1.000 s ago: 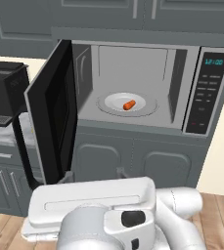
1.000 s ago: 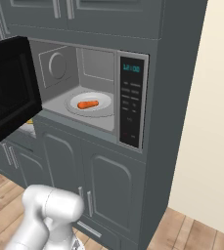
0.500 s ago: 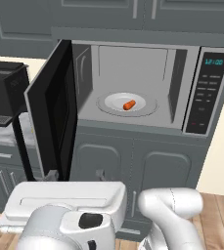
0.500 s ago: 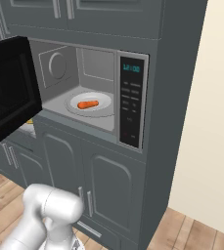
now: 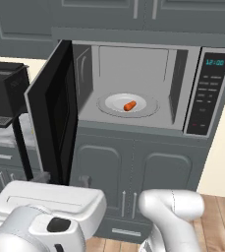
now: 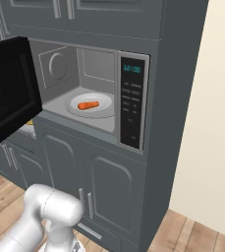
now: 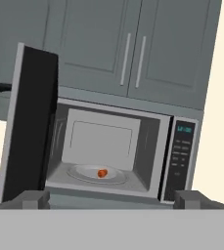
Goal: Pick the carrot from the counter and place it in the microwave. Then turn on the microwave.
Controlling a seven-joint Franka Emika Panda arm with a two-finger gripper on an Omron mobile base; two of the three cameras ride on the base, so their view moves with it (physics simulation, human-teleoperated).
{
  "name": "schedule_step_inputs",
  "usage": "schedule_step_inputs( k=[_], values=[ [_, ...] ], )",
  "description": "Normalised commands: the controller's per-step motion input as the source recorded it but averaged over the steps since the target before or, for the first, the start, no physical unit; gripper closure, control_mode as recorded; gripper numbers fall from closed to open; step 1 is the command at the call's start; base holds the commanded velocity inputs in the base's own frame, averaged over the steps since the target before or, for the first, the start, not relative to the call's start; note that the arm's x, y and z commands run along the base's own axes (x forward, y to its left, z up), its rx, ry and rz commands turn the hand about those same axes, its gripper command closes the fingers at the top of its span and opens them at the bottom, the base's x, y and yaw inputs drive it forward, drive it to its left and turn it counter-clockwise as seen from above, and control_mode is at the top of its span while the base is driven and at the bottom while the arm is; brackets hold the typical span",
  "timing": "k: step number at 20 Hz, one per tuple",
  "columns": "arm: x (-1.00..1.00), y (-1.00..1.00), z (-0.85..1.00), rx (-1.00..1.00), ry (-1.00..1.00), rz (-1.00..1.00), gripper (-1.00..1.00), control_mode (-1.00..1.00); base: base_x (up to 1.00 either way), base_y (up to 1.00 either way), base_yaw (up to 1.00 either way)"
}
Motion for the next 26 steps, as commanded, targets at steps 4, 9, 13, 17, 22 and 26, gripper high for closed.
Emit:
schedule_step_inputs(
  k=[4, 9, 13, 17, 22, 26],
  values=[
    [0.13, 0.16, -0.14, -0.01, 0.00, -0.12, -1.00, -1.00, 0.00, 0.00, 0.00],
    [0.05, 0.18, -0.06, 0.00, 0.00, -0.10, -1.00, -1.00, 0.00, 0.00, 0.00],
    [0.13, 0.15, -0.08, 0.00, 0.00, -0.10, -1.00, -1.00, 0.00, 0.00, 0.00],
    [0.16, 0.14, -0.10, 0.00, 0.00, -0.09, -1.00, -1.00, 0.00, 0.00, 0.00],
    [0.16, 0.18, -0.16, 0.00, 0.00, -0.09, -1.00, -1.00, 0.00, 0.00, 0.00],
    [0.19, 0.19, -0.17, 0.00, 0.00, -0.09, -1.00, -1.00, 0.00, 0.00, 0.00]
  ],
)
